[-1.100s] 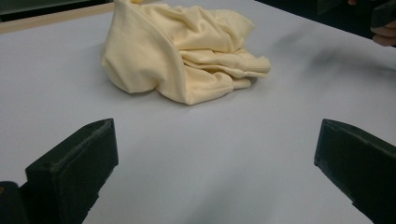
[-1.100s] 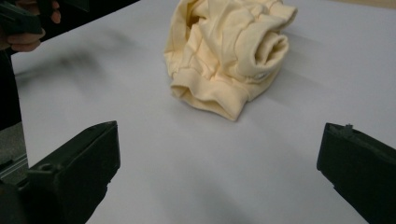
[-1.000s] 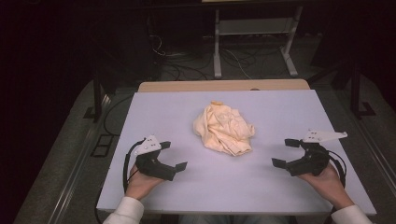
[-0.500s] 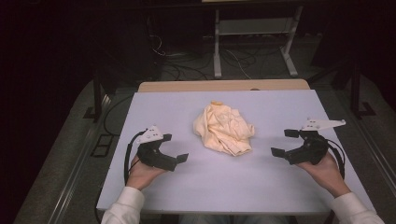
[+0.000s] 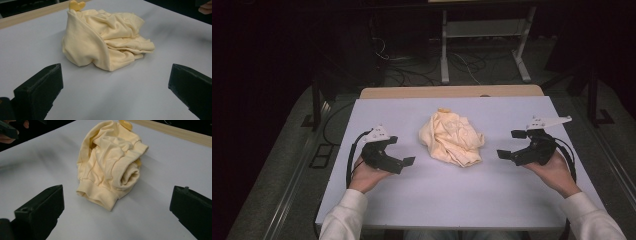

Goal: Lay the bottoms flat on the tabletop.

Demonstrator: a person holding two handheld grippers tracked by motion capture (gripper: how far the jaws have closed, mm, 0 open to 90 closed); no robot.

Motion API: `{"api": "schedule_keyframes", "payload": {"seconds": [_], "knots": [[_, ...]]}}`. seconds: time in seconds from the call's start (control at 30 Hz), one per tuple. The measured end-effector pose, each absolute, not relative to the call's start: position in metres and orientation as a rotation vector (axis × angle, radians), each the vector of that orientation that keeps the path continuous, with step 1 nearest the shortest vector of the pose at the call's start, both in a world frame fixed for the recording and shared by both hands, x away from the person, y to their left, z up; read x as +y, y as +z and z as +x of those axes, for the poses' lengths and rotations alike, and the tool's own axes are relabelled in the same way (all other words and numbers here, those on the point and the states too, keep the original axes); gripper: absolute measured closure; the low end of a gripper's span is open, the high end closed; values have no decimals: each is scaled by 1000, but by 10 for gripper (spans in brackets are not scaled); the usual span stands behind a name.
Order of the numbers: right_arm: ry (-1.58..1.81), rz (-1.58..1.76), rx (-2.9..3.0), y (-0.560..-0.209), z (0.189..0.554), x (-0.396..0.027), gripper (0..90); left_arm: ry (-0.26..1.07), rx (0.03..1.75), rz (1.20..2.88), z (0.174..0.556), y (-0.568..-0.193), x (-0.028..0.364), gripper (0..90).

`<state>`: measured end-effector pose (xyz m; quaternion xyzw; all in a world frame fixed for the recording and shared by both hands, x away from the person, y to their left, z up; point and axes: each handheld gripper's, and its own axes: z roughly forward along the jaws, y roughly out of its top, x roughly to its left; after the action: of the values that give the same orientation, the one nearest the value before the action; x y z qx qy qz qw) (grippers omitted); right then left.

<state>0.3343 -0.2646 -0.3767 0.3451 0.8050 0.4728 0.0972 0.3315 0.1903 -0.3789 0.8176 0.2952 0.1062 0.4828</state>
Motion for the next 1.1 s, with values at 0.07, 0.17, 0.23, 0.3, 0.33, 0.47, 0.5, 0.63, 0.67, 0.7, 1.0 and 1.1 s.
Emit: {"api": "schedule_keyframes", "payload": {"seconds": [0.07, 0.17, 0.23, 0.3, 0.33, 0.47, 0.5, 0.63, 0.67, 0.7, 1.0, 1.1], "knots": [[1390, 1018, 2388, -376, 338, -263, 0, 261, 717, 1997, 335, -377, 190, 0], [1386, 1024, 2392, -375, 343, -262, 0, 263, 716, 1998, 340, -373, 189, 0], [1377, 1021, 2398, -374, 347, -260, 0, 266, 716, 1998, 343, -371, 187, 0], [1364, 1019, 2407, -373, 351, -258, 0, 266, 716, 1997, 347, -369, 185, 0], [1358, 1019, 2410, -372, 353, -257, 0, 267, 713, 1999, 349, -367, 184, 0], [1345, 1000, 2418, -369, 360, -251, 0, 266, 709, 2004, 356, -364, 180, 0], [1343, 993, 2417, -368, 361, -250, 0, 262, 715, 2003, 359, -364, 179, 0], [1348, 978, 2423, -366, 366, -243, 0, 251, 732, 1991, 366, -364, 176, 0], [1347, 974, 2426, -366, 368, -242, 0, 247, 732, 1991, 370, -364, 173, 0], [1347, 971, 2430, -366, 369, -240, 0, 246, 732, 1991, 371, -364, 172, 0], [1344, 975, 2437, -369, 385, -232, 0, 245, 739, 1987, 385, -363, 167, 0], [1349, 982, 2430, -370, 391, -231, 0, 247, 740, 1980, 391, -362, 165, 0]]}}
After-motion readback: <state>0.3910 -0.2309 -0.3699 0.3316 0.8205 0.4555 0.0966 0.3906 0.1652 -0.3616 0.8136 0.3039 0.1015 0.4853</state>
